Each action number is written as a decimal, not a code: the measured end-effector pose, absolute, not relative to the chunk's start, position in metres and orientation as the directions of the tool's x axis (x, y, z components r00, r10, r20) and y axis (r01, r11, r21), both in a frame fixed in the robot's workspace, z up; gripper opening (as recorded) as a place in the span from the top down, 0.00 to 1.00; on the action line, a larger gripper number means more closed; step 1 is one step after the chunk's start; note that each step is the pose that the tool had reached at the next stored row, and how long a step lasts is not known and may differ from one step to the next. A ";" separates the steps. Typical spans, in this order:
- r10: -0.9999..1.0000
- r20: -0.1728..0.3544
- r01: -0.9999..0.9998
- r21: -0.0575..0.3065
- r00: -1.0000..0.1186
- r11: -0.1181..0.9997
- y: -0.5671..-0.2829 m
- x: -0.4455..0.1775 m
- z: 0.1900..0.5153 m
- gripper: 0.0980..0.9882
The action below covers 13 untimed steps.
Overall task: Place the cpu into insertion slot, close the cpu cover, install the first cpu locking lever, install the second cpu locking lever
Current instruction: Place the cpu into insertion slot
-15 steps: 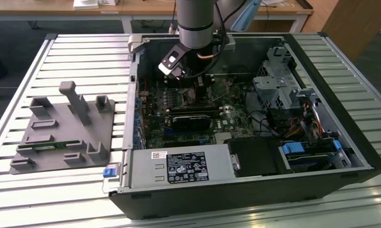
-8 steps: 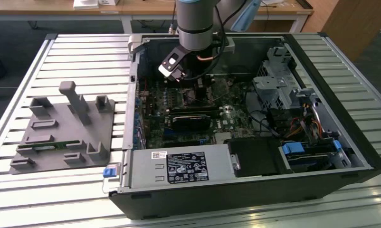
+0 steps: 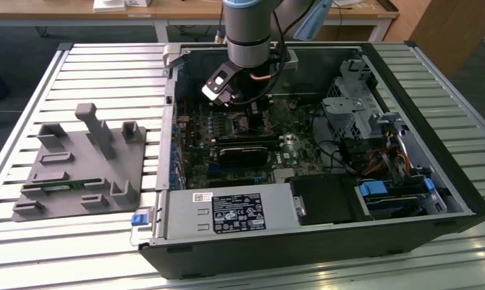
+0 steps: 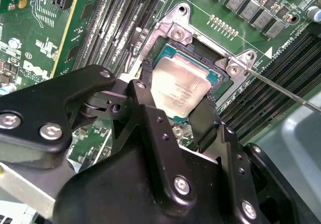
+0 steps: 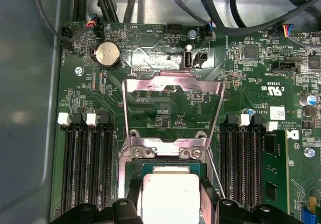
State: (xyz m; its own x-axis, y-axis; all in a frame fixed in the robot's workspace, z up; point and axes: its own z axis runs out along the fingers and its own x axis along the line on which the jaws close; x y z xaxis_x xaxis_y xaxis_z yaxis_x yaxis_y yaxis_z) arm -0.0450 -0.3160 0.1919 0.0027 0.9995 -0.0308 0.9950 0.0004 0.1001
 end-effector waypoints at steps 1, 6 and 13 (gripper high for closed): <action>1.000 -0.031 0.995 0.100 0.003 0.000 -0.316 -0.045 0.192 0.50; 1.000 -0.030 0.995 0.101 0.003 0.000 -0.316 -0.045 0.192 0.50; 1.000 -0.030 0.995 0.101 0.003 0.000 -0.315 -0.045 0.191 0.42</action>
State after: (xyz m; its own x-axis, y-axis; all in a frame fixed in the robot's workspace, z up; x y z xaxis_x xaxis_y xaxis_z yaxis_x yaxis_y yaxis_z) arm -0.0449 -0.3150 0.1915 0.0028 0.9995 -0.0300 0.9949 0.0003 0.1007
